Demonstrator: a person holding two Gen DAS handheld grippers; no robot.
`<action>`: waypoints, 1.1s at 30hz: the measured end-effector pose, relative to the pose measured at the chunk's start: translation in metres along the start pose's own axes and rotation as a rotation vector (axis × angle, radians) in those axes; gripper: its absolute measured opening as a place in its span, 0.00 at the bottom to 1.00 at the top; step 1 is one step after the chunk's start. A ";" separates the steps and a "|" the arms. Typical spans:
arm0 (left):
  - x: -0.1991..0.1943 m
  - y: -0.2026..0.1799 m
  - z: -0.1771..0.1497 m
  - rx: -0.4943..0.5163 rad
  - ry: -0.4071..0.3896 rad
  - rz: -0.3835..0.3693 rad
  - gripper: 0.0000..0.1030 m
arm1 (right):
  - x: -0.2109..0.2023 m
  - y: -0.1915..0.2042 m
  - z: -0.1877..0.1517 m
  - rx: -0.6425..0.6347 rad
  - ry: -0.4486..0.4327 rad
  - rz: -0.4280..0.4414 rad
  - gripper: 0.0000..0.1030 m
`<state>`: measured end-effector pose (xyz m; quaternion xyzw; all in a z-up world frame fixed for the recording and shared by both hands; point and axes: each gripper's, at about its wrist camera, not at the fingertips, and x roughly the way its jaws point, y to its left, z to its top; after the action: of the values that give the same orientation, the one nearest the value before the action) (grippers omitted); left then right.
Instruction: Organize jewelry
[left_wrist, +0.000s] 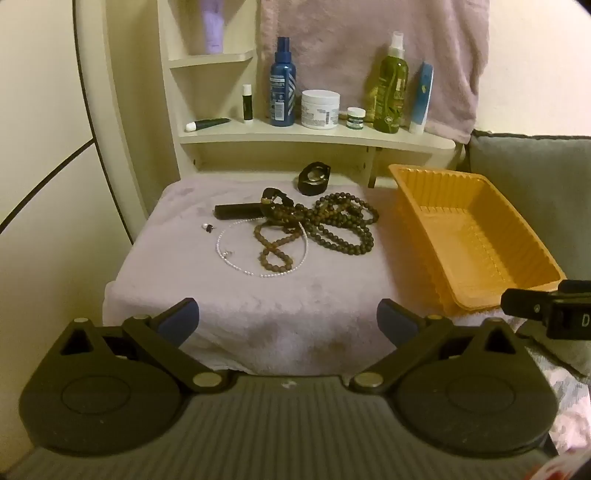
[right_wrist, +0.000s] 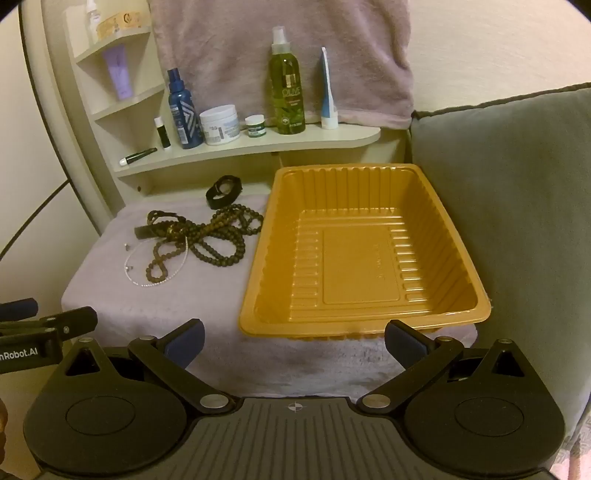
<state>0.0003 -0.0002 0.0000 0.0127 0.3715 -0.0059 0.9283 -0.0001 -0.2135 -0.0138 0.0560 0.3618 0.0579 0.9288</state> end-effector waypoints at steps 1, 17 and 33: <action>0.000 0.000 0.000 -0.001 0.003 -0.002 0.98 | 0.000 0.000 0.000 0.000 0.000 -0.001 1.00; 0.003 0.006 -0.005 -0.037 -0.010 -0.039 0.97 | -0.002 0.000 0.000 0.005 -0.007 0.004 1.00; -0.003 0.000 -0.002 -0.032 -0.010 -0.053 0.97 | -0.002 0.001 -0.001 0.006 -0.010 0.002 1.00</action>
<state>-0.0038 0.0002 0.0006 -0.0121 0.3671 -0.0247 0.9298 -0.0024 -0.2127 -0.0132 0.0593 0.3574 0.0575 0.9303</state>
